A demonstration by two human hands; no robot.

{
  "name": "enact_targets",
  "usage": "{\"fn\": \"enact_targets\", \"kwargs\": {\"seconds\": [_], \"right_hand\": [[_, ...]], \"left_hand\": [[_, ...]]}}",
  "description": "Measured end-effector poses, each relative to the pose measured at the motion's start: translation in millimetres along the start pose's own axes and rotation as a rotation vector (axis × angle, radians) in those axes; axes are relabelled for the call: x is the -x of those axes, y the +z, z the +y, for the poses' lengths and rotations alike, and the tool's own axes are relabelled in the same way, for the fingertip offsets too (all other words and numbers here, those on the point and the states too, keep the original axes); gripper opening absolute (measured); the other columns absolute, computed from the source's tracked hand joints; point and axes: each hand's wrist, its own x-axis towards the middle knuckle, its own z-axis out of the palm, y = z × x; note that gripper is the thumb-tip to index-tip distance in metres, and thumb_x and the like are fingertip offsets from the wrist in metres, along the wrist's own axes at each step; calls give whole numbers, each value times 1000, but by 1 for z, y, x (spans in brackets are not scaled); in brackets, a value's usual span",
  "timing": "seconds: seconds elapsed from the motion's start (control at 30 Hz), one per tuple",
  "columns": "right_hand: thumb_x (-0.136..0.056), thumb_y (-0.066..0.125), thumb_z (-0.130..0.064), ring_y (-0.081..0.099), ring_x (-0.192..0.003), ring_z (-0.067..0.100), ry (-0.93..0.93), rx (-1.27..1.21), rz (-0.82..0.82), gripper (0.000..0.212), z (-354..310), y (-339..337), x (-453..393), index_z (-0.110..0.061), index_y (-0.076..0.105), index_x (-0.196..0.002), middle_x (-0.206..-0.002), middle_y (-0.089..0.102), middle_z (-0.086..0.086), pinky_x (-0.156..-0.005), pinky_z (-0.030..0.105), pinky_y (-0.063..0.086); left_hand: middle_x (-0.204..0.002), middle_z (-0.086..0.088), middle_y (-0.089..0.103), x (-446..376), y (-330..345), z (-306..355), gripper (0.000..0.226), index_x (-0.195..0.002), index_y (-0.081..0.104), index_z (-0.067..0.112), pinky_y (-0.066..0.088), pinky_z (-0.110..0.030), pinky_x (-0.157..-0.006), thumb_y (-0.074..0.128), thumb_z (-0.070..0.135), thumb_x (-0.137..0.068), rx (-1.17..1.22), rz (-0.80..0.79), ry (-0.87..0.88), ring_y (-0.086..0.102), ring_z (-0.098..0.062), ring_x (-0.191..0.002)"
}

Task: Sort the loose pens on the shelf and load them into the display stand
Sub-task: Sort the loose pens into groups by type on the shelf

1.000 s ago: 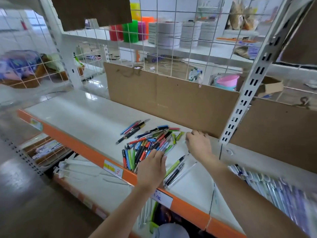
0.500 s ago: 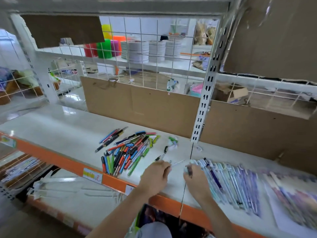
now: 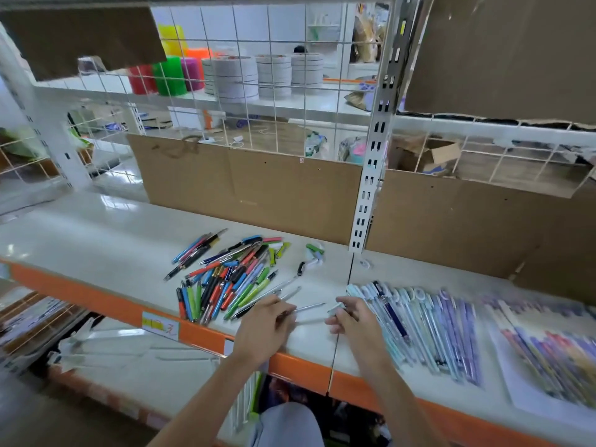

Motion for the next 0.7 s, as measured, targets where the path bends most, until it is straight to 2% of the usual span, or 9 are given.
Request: {"fn": "enact_targets", "kwargs": {"seconds": [0.17, 0.37, 0.53, 0.7], "right_hand": [[-97, 41, 2, 70, -74, 17, 10, -54, -8, 17, 3, 0, -3, -6, 54, -105, -96, 64, 19, -60, 20, 54], [-96, 48, -3, 68, -65, 16, 0, -84, 1, 9, 2, 0, -2, -4, 53, -103, -83, 68, 13, -54, 20, 52], [-94, 52, -6, 55, -50, 7, 19, 115, -27, 12, 3, 7, -2, -6, 56, -105, -71, 63, 8, -44, 19, 43], [-95, 47, -4, 58, -57, 9, -43, 351, -57, 21, -12, 20, -35, -8, 55, -113, -82, 62, 4, -43, 18, 41]], "left_hand": [[-96, 9, 59, 1, -1, 2, 15, -99, 69, 17, 52, -32, -76, 63, 21, -86, 41, 38, 4, 60, -9, -84], [-95, 10, 58, 3, 1, 0, 12, -96, 68, 19, 53, -31, -72, 64, 18, -85, 49, 64, 4, 60, -8, -78], [-100, 6, 63, 0, 4, -2, 19, -108, 65, 19, 51, -32, -75, 53, 26, -94, -7, 66, -11, 61, -14, -87], [-102, 3, 65, -1, 5, 1, 24, -112, 62, 16, 46, -28, -80, 46, 25, -97, -20, 79, -71, 59, -14, -93]]}}
